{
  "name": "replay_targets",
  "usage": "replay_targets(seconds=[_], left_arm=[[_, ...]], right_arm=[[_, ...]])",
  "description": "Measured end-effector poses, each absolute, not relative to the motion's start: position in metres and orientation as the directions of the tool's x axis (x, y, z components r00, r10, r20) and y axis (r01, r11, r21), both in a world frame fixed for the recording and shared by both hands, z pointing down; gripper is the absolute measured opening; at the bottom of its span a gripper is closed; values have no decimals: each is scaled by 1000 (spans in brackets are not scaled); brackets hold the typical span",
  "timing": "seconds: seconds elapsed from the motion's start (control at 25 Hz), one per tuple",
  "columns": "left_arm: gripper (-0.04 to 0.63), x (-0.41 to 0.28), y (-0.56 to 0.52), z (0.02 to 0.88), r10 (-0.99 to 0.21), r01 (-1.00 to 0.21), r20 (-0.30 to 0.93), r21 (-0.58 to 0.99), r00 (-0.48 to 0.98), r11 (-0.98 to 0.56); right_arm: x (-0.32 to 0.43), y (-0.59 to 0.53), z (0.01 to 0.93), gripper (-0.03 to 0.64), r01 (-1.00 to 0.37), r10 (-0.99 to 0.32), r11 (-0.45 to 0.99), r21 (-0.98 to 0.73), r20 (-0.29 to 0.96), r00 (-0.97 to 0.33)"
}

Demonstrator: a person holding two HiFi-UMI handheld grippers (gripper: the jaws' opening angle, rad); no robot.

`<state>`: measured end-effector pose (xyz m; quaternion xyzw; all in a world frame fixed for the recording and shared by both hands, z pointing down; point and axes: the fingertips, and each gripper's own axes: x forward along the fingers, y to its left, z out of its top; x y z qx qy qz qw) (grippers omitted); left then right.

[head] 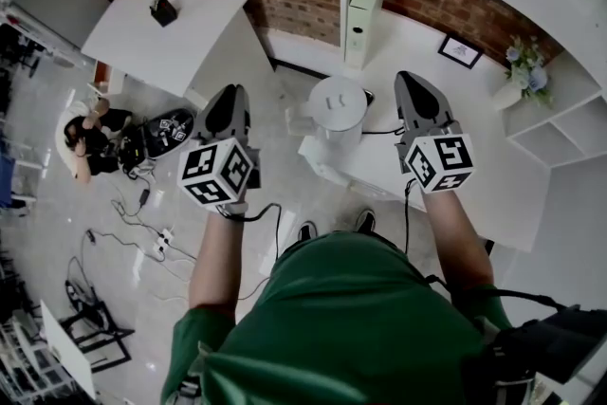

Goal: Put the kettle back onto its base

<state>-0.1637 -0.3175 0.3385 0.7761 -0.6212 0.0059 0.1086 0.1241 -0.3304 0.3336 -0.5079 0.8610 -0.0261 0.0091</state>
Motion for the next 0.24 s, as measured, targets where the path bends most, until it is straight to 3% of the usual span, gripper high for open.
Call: replay_targets(seconds=[0.24], left_arm=[[63,-179,-311,336,-963,-965,143,166,229,-205]], right_arm=[[110,-325,331,21,-874,-875,483,-53,13,-484]])
